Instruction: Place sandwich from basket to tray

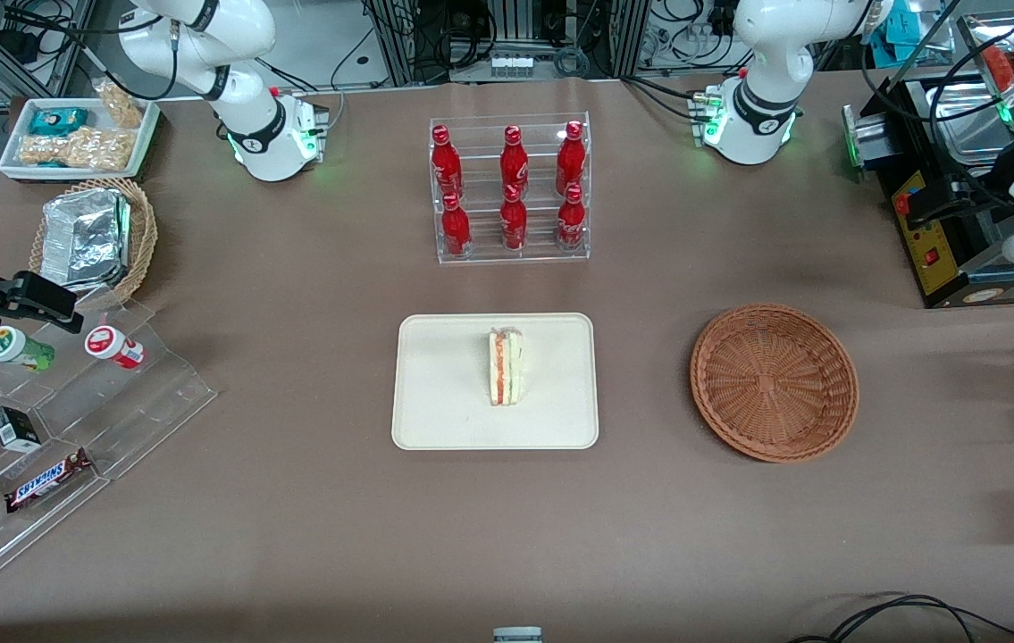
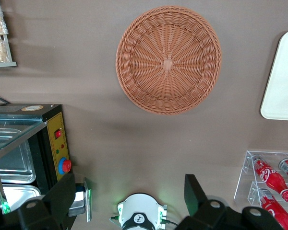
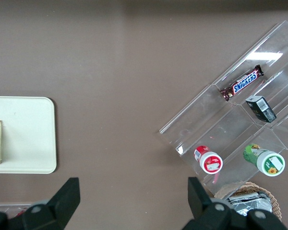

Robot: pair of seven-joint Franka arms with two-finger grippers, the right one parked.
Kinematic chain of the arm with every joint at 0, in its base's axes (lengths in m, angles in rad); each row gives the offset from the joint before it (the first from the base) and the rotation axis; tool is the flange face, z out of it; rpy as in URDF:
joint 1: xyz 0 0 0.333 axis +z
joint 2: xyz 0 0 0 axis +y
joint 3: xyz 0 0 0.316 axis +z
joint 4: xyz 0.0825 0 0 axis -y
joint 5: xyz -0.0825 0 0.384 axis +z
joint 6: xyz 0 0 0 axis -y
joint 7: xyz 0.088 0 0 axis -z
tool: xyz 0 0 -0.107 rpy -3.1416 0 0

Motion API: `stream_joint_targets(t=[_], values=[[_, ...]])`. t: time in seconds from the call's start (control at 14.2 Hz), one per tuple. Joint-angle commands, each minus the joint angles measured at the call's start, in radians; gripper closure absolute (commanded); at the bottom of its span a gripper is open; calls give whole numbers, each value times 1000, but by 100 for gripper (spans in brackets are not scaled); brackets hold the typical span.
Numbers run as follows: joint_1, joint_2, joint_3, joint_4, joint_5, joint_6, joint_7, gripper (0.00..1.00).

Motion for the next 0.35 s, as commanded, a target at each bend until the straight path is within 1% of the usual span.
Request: stream_joint_targets(t=[0.0, 0.28], values=[[14, -8, -9, 30, 6, 3, 15, 0], [13, -11, -9, 30, 11, 4, 15, 0]])
